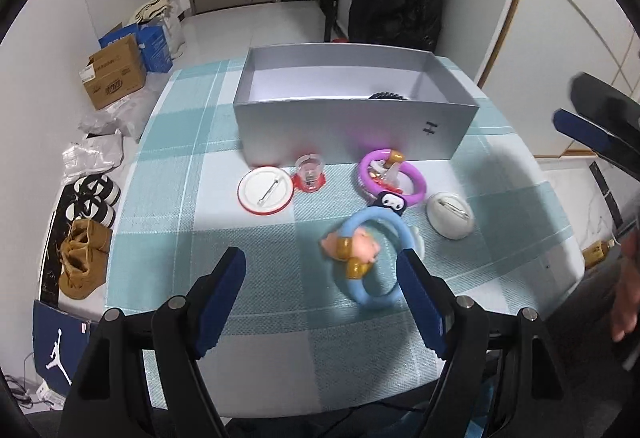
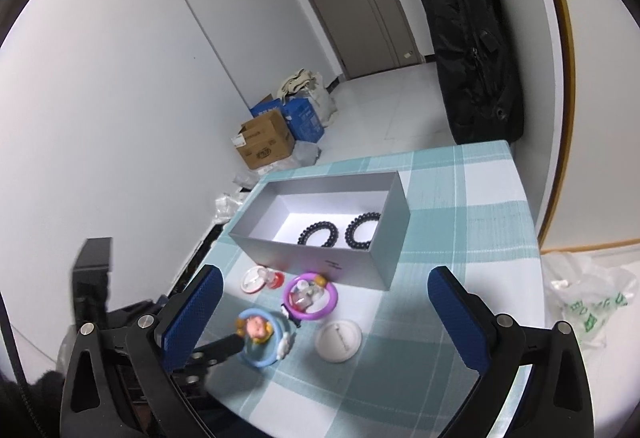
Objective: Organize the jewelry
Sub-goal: 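Grasp the blue ring toy with the left tool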
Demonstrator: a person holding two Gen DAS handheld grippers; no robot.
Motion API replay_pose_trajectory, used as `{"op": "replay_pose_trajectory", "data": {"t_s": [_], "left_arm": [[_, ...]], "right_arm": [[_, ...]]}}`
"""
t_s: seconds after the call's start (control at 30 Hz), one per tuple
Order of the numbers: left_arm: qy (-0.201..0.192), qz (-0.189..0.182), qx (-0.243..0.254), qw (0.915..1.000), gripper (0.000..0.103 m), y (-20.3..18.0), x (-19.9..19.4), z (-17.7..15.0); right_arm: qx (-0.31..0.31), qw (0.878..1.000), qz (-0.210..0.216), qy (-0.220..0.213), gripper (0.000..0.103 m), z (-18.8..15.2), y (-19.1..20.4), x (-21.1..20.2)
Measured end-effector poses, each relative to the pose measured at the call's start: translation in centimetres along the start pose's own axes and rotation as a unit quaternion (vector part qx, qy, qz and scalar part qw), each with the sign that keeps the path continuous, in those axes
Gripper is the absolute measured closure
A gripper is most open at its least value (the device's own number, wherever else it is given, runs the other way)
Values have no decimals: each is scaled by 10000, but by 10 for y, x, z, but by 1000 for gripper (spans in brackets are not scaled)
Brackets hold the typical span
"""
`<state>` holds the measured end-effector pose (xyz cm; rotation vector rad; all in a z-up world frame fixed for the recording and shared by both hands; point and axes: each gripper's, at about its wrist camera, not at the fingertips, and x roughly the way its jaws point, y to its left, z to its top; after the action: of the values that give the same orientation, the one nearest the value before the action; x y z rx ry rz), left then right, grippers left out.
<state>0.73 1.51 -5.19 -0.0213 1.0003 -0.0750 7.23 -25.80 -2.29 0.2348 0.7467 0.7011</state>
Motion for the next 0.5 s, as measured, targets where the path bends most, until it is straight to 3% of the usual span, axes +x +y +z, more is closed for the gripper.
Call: {"op": "replay_pose_trajectory", "data": {"t_s": [0.17, 0.27, 0.5], "left_arm": [[-163, -167, 295, 9993, 30, -10, -4, 0], [-82, -249, 378, 9989, 44, -13, 1, -2], [28, -393, 347, 9986, 44, -13, 1, -3]], "right_arm": [[-95, 10000, -21, 5, 0, -4, 5, -2], [-36, 10000, -13, 11, 0, -4, 3, -2], [66, 10000, 29, 42, 0, -3, 0, 2]]}}
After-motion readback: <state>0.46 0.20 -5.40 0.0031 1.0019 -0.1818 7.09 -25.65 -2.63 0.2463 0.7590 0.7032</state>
